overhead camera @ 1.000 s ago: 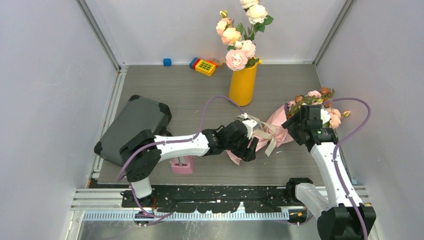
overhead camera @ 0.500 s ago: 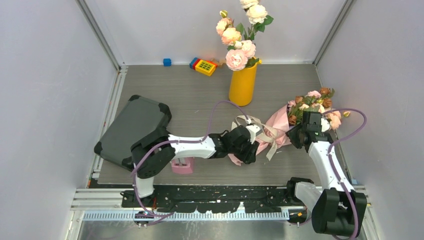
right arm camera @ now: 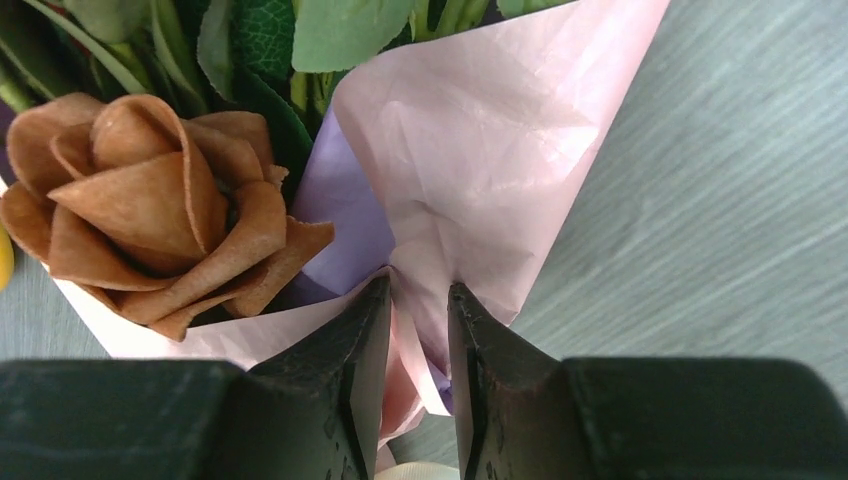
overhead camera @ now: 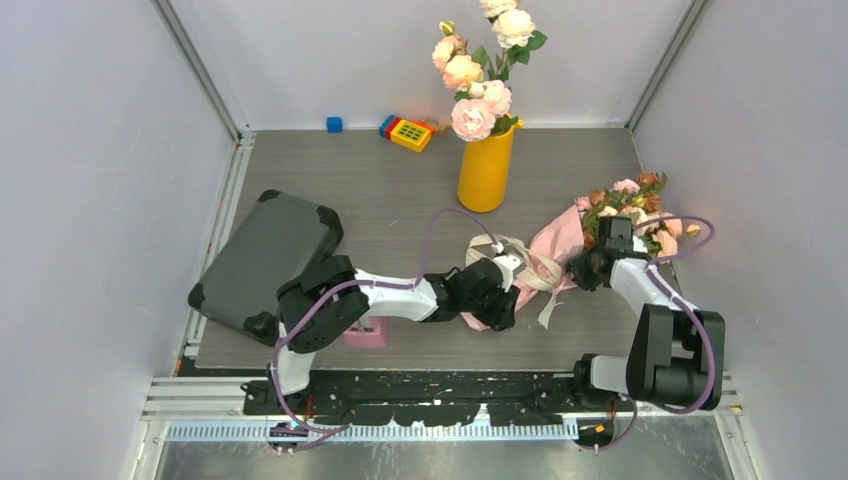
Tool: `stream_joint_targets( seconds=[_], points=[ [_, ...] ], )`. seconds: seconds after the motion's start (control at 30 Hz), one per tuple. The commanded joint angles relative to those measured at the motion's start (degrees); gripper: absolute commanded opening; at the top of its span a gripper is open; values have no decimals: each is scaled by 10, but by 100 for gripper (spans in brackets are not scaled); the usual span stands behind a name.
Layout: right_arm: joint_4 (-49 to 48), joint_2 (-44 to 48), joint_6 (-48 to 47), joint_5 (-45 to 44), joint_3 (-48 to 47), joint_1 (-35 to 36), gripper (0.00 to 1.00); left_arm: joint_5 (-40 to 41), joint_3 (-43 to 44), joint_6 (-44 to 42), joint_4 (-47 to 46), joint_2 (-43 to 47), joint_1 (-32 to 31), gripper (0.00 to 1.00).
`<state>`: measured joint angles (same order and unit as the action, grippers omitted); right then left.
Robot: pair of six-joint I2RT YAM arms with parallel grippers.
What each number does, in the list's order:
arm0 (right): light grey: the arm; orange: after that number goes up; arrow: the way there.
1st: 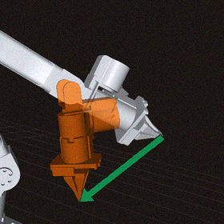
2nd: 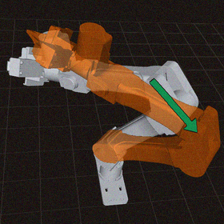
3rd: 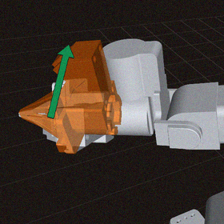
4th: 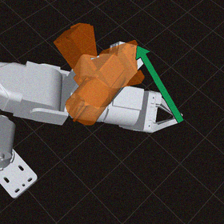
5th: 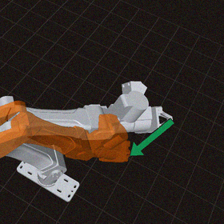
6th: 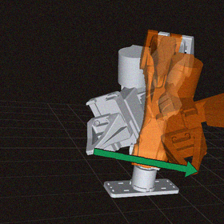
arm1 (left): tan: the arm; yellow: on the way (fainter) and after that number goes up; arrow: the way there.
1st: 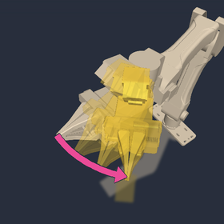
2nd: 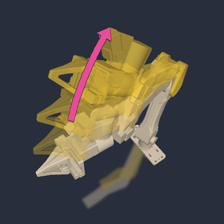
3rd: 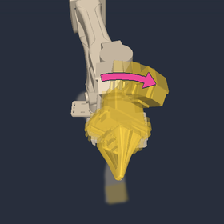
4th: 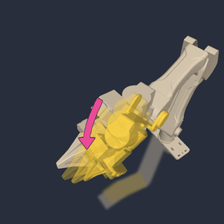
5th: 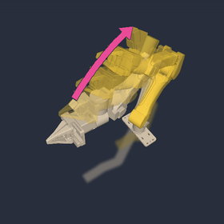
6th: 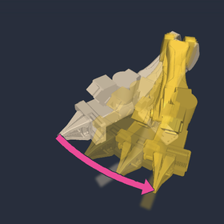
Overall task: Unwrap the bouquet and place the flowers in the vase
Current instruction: Adjust the fake flower at the center of the board.
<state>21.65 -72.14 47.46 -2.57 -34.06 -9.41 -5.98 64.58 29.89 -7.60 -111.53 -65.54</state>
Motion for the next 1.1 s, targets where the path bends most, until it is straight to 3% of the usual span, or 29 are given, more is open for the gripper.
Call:
stream_joint_targets(
  seconds=[0.0,0.5,0.6,0.7,0.9,1.07],
  points=[
    [-76,-47,-13,4,-38,-3,32,32,-8,9,-16,-23,14,43],
    [-132,-223,-58,80,-149,-3,29,4,49,-8,-10,-65,59,44],
    [-125,-213,-65,80,-152,-3,29,12,65,-28,20,-44,59,47],
    [-103,-181,-73,81,-154,-3,32,23,70,-41,45,-13,60,57],
    [-41,-96,-88,59,-152,-3,46,14,82,-53,141,69,62,77],
    [3,-12,-91,49,-136,-3,61,2,47,-51,200,158,75,84]
  ],
)
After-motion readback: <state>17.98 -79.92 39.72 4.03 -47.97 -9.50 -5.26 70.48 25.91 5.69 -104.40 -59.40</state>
